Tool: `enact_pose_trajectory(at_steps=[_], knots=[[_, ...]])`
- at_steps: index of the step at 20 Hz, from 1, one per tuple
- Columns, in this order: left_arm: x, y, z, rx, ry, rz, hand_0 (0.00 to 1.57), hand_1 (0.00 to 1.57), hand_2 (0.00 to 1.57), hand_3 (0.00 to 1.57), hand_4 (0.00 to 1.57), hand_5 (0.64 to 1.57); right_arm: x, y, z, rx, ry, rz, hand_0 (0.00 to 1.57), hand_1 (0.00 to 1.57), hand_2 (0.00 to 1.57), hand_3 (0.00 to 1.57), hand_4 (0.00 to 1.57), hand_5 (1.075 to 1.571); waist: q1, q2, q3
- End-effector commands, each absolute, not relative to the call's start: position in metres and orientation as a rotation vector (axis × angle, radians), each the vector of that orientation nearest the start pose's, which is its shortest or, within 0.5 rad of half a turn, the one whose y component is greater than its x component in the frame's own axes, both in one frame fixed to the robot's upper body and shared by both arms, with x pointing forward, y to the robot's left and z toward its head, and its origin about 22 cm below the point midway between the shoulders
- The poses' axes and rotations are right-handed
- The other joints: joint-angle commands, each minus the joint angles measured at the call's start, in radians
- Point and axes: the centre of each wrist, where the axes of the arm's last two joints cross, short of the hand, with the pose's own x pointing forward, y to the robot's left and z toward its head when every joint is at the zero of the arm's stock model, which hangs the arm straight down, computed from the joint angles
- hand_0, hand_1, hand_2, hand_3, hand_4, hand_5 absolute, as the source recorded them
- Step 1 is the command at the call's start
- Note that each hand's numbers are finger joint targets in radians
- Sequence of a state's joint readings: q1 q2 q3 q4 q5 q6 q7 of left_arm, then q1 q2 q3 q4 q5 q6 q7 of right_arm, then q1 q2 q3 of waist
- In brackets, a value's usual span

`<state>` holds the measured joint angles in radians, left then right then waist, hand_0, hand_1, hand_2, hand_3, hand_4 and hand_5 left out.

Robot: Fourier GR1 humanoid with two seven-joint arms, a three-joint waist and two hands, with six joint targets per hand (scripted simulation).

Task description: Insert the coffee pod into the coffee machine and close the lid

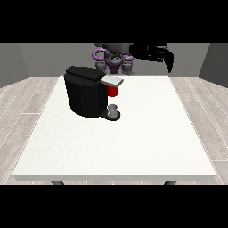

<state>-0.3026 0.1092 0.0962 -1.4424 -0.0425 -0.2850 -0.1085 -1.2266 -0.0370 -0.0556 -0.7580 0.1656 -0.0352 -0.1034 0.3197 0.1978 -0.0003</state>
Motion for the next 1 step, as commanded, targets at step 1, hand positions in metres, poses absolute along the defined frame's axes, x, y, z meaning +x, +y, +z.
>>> enact_pose_trajectory(at_steps=[1], knots=[[0.3152,0.2479,0.0358,-0.133,-1.759,-0.345,0.00,0.00,0.00,0.00,0.27,1.571,0.4250,-0.0613,0.1676,0.101,-1.993,0.557,0.00,0.00,0.00,0.00,0.26,1.571,-0.021,-0.044,-0.0001]])
